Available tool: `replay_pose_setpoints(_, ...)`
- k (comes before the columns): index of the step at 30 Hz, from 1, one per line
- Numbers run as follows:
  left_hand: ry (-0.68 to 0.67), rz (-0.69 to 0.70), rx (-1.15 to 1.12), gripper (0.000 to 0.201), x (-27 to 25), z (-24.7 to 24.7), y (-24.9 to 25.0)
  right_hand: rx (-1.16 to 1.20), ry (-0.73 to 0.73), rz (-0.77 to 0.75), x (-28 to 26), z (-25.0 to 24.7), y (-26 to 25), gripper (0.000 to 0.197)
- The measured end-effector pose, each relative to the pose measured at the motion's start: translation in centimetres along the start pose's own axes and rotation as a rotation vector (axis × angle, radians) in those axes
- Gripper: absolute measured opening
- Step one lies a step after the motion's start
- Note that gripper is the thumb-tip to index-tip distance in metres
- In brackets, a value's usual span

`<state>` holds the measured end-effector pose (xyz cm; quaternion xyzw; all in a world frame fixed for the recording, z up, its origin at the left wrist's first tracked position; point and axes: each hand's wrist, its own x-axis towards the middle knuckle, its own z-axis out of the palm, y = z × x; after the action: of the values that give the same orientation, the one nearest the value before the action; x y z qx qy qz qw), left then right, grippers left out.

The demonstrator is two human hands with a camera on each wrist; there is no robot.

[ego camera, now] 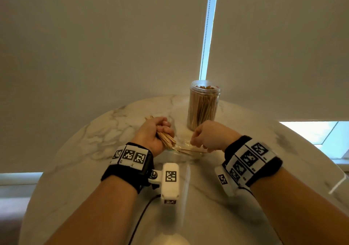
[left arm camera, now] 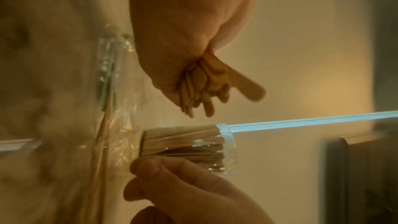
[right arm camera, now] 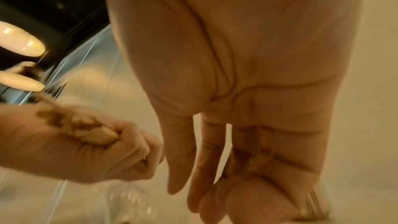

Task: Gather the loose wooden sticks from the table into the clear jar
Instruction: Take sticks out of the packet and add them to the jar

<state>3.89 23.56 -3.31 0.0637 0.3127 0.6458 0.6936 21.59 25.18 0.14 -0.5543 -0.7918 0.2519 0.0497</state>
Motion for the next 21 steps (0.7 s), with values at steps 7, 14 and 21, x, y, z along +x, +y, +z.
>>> replay_pose_setpoints(7, 0.072, -0.071, -0.091, 0.018, 1.9, -2.4, -0.7, -0.466, -0.068, -0.060, 1.5, 2.0, -1.7, 0.028)
replay_pose_setpoints(14, 0.072, -0.077, -0.061, 0.021, 2.4, -2.9, -0.1, -0.459, -0.111, -0.074, 1.2, 1.9, -1.3, 0.028)
replay_pose_setpoints(21, 0.134, 0.021, -0.042, 0.020, 2.9, -3.5, 0.8, -0.543, -0.186, 0.004, -1.2, -0.7, 0.4, 0.020)
